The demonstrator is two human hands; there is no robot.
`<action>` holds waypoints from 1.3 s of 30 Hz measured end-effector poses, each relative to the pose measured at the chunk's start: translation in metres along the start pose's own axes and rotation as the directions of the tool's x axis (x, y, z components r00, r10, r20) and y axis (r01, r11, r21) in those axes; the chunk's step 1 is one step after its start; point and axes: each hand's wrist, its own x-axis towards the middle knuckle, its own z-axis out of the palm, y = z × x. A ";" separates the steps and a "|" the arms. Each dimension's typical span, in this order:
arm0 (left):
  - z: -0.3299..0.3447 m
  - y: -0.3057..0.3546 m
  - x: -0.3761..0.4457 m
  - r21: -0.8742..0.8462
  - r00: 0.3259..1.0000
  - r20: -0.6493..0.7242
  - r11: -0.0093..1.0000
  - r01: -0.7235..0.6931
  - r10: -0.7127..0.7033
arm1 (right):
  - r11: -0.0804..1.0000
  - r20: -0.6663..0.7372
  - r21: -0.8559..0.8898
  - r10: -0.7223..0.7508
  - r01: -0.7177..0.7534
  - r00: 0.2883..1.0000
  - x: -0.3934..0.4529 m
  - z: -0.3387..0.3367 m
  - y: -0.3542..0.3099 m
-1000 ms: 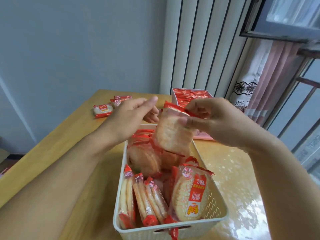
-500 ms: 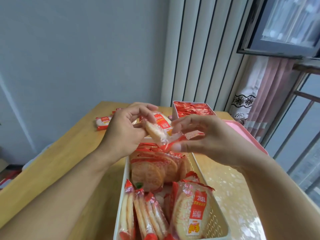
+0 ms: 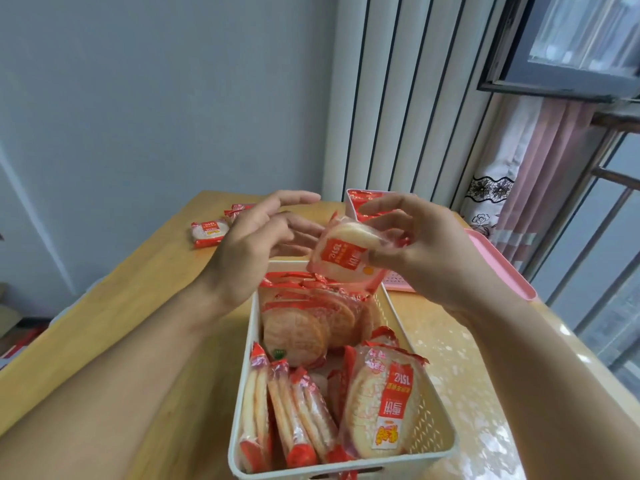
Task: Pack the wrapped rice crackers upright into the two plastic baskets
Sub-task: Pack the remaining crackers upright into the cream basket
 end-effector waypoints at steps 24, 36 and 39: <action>-0.018 -0.009 0.004 0.363 0.977 -0.134 0.909 0.204 -0.166 | 0.819 0.519 -0.552 0.188 0.159 0.834 -0.014 0.029 0.002; -0.002 -0.015 -0.004 0.536 0.986 0.045 0.837 0.111 -0.160 | 0.778 0.564 -0.592 0.214 0.210 0.798 -0.012 0.022 0.007; -0.002 -0.018 -0.004 0.523 0.987 0.082 0.849 0.077 -0.139 | 0.766 0.554 -0.612 0.237 0.197 0.798 -0.012 0.022 0.010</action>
